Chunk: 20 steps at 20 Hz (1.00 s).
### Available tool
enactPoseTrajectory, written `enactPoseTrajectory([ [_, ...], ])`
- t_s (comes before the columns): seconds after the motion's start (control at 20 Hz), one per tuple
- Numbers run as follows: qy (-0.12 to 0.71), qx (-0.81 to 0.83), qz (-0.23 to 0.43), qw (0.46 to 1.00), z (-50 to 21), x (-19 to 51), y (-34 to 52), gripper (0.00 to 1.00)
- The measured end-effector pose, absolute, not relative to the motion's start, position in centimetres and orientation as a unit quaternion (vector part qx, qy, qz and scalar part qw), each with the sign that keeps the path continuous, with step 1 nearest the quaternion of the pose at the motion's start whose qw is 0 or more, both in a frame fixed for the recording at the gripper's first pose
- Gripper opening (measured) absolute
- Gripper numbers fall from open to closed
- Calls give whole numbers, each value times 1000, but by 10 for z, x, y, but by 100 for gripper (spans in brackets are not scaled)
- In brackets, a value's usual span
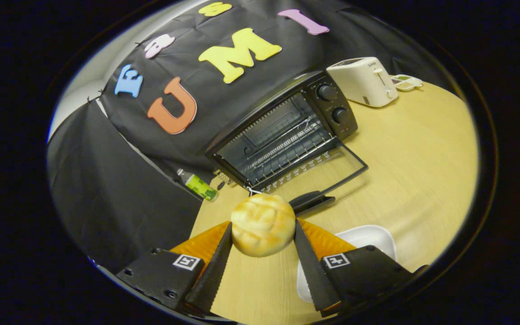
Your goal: Open the toaster oven, put the food inside, and close the toaster oven door.
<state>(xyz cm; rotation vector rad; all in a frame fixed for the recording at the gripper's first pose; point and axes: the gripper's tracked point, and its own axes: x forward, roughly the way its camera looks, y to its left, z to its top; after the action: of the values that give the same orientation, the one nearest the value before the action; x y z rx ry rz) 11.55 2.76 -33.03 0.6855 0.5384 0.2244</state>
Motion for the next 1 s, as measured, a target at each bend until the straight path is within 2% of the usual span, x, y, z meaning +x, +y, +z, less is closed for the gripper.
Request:
enactPoseTrajectory([
  [0.45,202,429,108,874,-310,222,28,84],
  [1.0,198,348,51,915,-325,323,19,85],
])
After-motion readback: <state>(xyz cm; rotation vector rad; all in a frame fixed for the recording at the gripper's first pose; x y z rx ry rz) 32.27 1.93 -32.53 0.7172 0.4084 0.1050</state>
